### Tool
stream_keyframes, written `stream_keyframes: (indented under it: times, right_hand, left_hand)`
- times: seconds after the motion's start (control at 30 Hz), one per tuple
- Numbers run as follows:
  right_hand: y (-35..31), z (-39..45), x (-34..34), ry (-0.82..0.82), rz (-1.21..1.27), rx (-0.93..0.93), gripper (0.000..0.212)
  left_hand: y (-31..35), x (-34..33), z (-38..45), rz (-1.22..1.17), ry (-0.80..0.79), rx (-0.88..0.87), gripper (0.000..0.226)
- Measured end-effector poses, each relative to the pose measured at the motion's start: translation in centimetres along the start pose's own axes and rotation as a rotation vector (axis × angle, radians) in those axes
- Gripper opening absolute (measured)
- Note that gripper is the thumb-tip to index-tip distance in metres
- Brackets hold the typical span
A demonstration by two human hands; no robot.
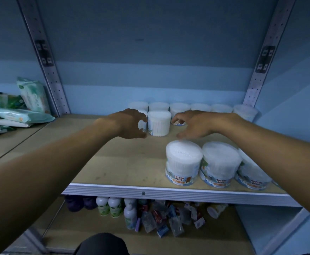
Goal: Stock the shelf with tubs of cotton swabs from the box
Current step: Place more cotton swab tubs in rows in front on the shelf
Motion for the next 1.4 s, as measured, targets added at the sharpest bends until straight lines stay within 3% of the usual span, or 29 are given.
stream_keyframes:
  times: [0.13, 0.3, 0.47, 0.7, 1.07, 1.4]
  right_hand:
    - [-0.5, 2.7, -0.2, 0.042, -0.008, -0.057, 0.08]
    - [-1.0, 6.5, -0.3, 0.083, 0.011, -0.102, 0.092]
    - [-1.7, 9.6, -0.1, 0.116, 0.007, -0.121, 0.095]
    - [-2.7, 12.9, -0.1, 0.095, -0.04, -0.158, 0.095]
    - [-3.3, 14.3, -0.4, 0.106, -0.065, -0.149, 0.084]
    - [-3.7, 13.2, -0.3, -0.02, -0.004, -0.132, 0.082]
  left_hand:
    - [-1.6, -0.1, 1.8, -0.015, -0.018, 0.052, 0.058]
    - [-3.1, -0.5, 3.8, 0.003, 0.027, 0.067, 0.075]
    - [-4.1, -0.4, 6.3, -0.014, 0.039, 0.056, 0.069]
    - [-5.3, -1.3, 9.3, -0.046, 0.01, 0.099, 0.082]
    - [-6.0, -2.3, 11.1, -0.049, 0.011, 0.088, 0.083]
    - [-5.8, -1.8, 9.2, -0.036, -0.002, 0.038, 0.081]
Point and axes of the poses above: each hand's wrist, its own z-axis towards the middle knuckle, its own x-axis out of the back of the hand, y = z × x, the point moved 1 cm from there along z, towards the middle knuckle
